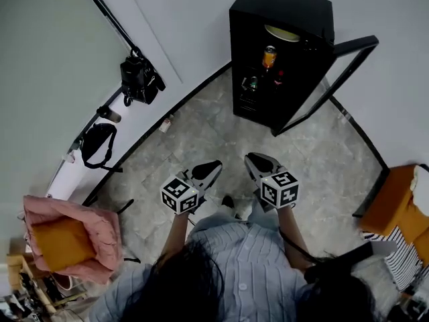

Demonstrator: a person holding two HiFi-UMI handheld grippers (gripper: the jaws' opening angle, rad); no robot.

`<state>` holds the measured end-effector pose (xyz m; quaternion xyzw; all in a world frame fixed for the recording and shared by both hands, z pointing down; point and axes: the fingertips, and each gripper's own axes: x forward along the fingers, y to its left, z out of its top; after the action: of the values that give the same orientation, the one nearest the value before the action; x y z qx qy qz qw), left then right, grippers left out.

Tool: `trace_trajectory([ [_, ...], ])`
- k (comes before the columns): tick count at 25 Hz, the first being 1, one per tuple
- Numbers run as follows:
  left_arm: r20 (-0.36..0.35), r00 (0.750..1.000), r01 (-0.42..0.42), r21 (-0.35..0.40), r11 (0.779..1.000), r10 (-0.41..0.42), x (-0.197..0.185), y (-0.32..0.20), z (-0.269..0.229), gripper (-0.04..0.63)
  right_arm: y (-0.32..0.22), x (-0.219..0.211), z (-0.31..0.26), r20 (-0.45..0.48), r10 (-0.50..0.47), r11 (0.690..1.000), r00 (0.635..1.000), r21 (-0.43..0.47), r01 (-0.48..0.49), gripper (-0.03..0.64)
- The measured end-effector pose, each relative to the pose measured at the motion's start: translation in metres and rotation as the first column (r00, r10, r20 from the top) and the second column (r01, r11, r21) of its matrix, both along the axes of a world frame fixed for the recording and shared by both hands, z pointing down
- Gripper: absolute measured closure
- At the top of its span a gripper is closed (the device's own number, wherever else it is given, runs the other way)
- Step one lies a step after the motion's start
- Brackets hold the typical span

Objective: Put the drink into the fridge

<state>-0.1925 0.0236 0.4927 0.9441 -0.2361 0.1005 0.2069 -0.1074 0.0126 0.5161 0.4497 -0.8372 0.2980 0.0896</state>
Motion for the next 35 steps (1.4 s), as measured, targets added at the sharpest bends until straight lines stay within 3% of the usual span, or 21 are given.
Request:
trace_trajectory([
  [16,-0.008,0.985,-0.17,0.036,0.985,0.17,-0.017,0.047,0.003,0.565,0.057,-0.032,0.004,-0.024,0.11,0.994,0.994,0.017,-0.11,0.566],
  [35,0.003,0.981,-0.193,0.062,0.979,0.193,-0.027,0.074,0.003,0.565,0.076,-0.05,0.001,-0.045,0.081,0.996,0.996,0.029,-0.08,0.566],
])
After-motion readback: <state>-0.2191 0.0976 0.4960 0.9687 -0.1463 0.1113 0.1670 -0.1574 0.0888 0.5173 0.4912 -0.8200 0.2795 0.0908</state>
